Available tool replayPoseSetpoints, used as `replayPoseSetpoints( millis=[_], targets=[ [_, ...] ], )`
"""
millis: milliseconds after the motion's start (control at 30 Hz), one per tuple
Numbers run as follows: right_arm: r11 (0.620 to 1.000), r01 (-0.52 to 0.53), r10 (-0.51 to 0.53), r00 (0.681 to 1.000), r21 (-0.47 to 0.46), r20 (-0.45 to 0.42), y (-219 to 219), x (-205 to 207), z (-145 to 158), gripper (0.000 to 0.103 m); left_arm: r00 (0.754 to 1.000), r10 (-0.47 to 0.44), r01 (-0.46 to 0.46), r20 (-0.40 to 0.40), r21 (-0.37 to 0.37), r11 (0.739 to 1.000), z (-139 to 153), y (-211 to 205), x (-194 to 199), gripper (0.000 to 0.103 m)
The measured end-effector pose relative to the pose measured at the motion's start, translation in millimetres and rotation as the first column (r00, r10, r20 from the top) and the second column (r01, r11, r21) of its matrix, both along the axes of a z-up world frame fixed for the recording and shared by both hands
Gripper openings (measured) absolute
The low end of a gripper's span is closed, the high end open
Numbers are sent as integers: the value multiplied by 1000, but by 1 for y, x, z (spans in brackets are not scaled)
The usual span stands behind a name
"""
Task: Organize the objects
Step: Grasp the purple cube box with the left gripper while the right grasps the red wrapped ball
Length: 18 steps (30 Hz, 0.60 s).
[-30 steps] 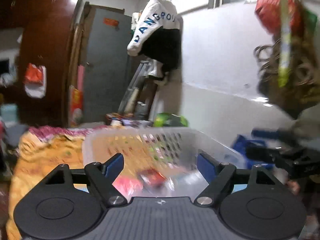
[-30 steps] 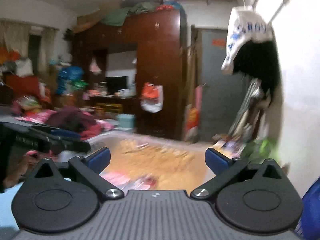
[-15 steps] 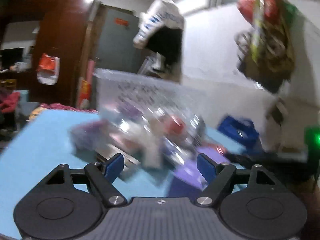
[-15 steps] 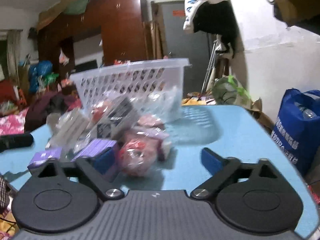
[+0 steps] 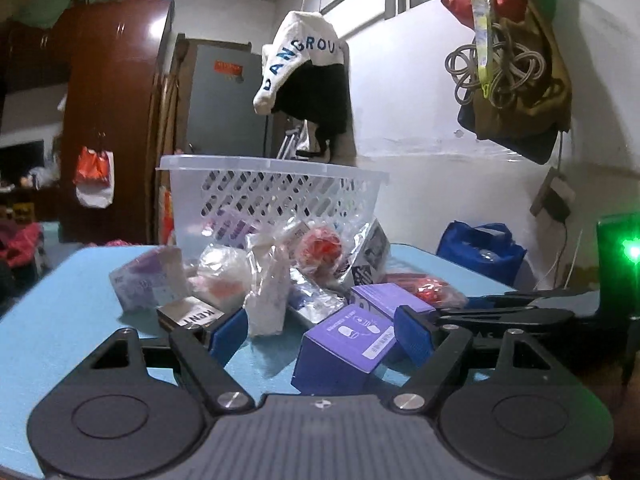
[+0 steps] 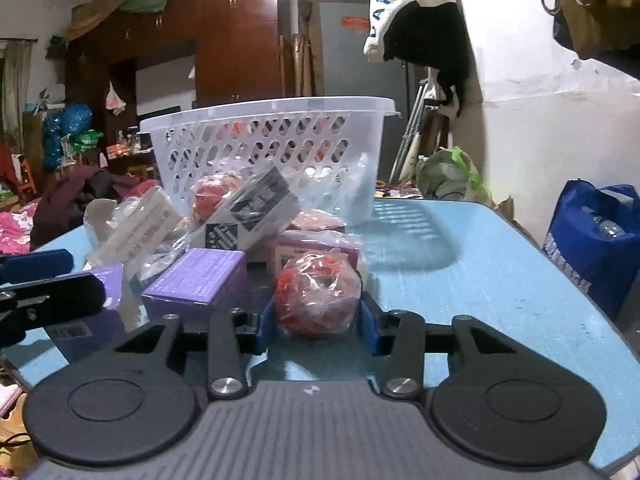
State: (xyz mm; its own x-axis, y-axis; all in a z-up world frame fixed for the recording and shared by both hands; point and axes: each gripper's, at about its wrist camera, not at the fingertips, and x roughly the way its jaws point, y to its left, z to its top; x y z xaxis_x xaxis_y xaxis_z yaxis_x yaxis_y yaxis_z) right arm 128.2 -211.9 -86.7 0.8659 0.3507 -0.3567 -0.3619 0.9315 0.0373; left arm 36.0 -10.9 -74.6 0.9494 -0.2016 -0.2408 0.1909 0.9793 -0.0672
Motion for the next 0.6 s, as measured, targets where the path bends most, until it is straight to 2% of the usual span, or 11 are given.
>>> replayPoseSetpoints(
  millis=[200, 367, 467, 600],
  targets=[
    [1000, 3, -3, 1000, 17, 11, -4, -1, 3, 46, 1000, 1, -2, 26, 9, 1000, 1, -1, -4, 83],
    [1000, 2, -2, 1000, 23, 23, -5, -5, 6, 46, 999, -33, 33, -29, 8, 999, -9, -2, 10, 83],
    [1000, 9, -10, 1000, 29, 27, -4, -5, 7, 46, 998, -48, 49, -47, 22, 999, -14, -5, 13, 57],
    [999, 14, -15, 1000, 30, 27, -3, -4, 8, 46, 1000, -23, 22, 19, 48, 999, -10, -5, 1, 56]
  ],
)
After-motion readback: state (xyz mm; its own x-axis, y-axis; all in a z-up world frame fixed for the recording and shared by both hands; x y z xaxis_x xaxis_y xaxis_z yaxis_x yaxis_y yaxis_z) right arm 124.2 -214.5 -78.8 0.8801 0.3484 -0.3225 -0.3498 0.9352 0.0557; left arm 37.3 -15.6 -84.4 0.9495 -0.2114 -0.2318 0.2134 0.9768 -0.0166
